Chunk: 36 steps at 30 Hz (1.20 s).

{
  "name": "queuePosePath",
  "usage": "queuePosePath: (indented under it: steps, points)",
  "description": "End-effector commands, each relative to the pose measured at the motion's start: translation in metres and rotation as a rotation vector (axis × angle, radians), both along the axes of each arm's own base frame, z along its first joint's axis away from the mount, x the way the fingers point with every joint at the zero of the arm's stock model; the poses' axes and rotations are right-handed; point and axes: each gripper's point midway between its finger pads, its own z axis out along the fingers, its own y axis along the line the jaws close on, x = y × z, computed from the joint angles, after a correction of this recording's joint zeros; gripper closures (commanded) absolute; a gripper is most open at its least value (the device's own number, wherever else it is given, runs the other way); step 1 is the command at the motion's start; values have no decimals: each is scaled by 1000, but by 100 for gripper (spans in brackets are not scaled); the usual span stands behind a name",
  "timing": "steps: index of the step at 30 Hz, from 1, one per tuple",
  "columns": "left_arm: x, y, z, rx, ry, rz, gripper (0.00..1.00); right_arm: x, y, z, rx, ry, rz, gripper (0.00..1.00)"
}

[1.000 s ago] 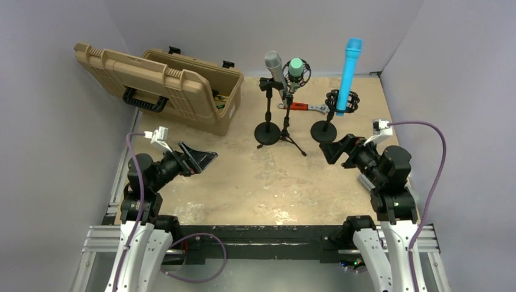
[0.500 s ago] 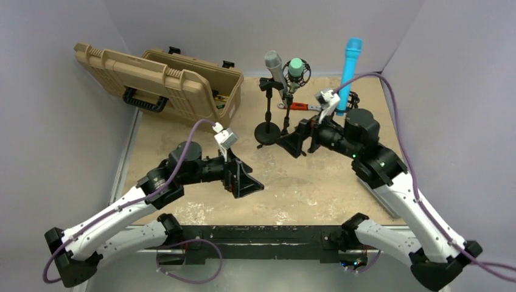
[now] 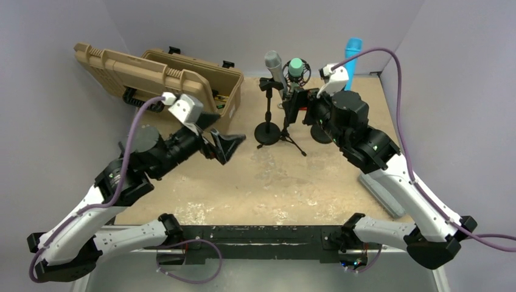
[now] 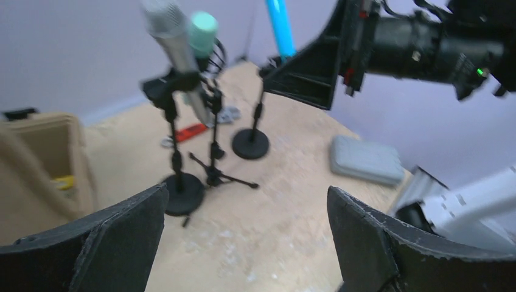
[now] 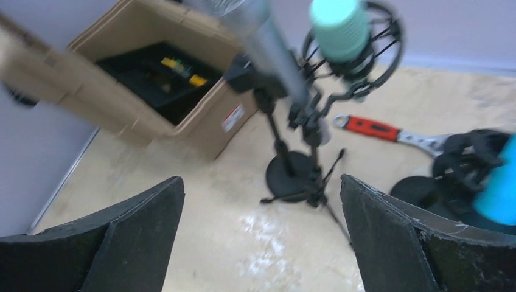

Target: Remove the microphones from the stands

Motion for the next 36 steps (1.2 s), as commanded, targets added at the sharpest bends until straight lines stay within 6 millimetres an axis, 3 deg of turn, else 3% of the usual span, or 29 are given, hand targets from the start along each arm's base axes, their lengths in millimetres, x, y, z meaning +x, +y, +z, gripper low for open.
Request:
queuePosePath:
  steps: [1, 5, 11, 16, 21, 23, 28, 36]
  points:
    - [45, 44, 35, 75, -143, 324, 0, 34, -37, 48, -22, -121, -283, 3]
    - [56, 47, 44, 108, -206, 372, 0, 61, -40, 59, -53, -132, -362, 5]
    - [51, 53, 8, 189, -251, 349, 0, 89, -24, 70, -43, -159, -257, 16]
    - [47, 61, 3, 181, -273, 355, 0, 109, -15, 70, -85, -188, -260, 19]
    - [46, 49, -4, 187, -256, 308, 0, 129, -13, 63, -119, -177, -318, 26]
    - [46, 44, -8, 205, -247, 293, 0, 134, -15, 61, -124, -175, -339, 28]
    - [46, 37, -13, 230, -245, 279, 0, 142, -13, 54, -144, -168, -343, 43]
    - [47, 33, -18, 260, -249, 276, 0, 153, -19, 39, -175, -156, -374, 44]
